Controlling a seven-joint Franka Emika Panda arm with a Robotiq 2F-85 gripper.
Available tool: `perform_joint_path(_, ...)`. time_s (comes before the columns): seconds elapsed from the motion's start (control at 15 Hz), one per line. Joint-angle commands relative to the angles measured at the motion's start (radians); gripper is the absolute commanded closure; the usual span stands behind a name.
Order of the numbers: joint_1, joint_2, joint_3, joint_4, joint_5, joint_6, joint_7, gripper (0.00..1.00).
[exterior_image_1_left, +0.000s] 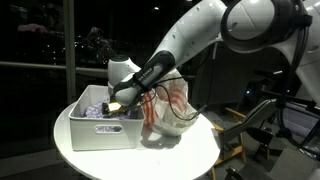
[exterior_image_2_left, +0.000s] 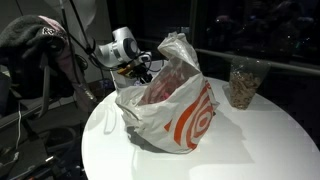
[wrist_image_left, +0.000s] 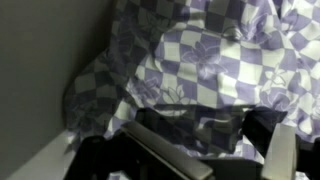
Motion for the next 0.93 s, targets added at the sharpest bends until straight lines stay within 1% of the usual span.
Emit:
perform_joint_path(0.0, 0.033, 0.093, -0.036, 0.135, 0.042, -0.097, -0.009, 0.00)
perform_joint_path(0.07, 0.048, 0.105, -0.058, 0.154, 0.028, -0.118, 0.012, 0.25)
perform_joint_path(0.13, 0.053, 0.112, -0.065, 0.172, 0.032, -0.138, 0.030, 0.26)
perform_joint_path(0.27, 0.059, 0.113, -0.073, 0.196, 0.039, -0.179, 0.061, 0.42)
perform_joint_path(0.4, 0.065, 0.107, -0.076, 0.218, 0.053, -0.258, 0.113, 0.58)
perform_joint_path(0.73, 0.043, 0.105, -0.043, 0.282, 0.107, -0.437, 0.185, 0.95)
perform_joint_path(0.8, 0.041, 0.093, -0.040, 0.283, 0.111, -0.445, 0.200, 0.99)
perform_joint_path(0.87, 0.041, 0.073, -0.041, 0.280, 0.108, -0.444, 0.215, 1.00)
